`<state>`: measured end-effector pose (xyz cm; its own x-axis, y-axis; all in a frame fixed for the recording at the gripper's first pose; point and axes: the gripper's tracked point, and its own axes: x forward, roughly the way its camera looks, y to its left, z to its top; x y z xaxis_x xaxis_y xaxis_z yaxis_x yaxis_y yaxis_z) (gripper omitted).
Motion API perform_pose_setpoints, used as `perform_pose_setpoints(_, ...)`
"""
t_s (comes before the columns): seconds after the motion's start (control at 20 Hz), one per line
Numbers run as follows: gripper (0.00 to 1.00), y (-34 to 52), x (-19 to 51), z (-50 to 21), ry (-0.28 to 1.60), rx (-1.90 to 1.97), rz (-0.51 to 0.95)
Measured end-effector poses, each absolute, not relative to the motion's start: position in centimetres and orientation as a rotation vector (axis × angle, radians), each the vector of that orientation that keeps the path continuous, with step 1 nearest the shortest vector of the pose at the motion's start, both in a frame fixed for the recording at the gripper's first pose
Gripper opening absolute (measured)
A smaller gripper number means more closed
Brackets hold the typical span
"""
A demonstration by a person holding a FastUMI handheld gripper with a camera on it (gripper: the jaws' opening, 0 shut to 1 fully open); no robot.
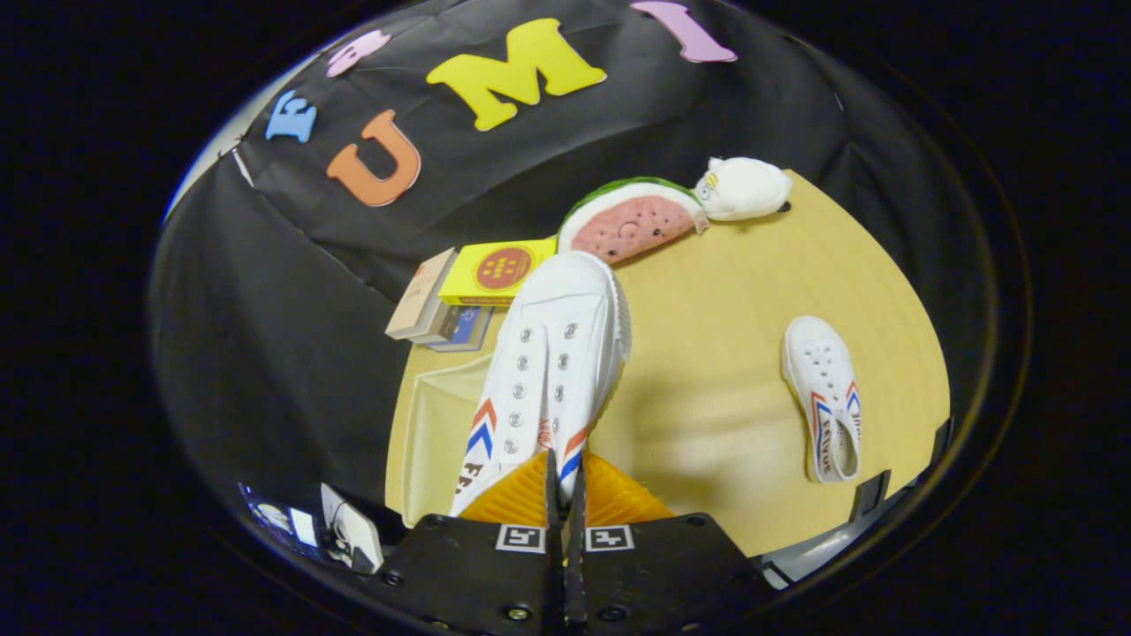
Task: Open the storage box then place both shoes into the box .Put the left shoe in first, then the right shoe, with the right side of both shoes facing outward in a uniform manner.
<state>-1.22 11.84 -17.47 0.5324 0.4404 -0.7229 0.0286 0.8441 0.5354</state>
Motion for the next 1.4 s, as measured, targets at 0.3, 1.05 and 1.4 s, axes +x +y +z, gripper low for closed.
perform_pose_setpoints(0.3,0.02,22.0,-1.4,-17.3,1.025,0.466,0.355)
perform_pose_setpoints(1.05,0.01,31.2,-0.7,-24.3,1.108,0.315,0.363)
perform_pose_setpoints(1.4,0.11,31.9,-0.3,-26.1,1.122,0.337,0.357)
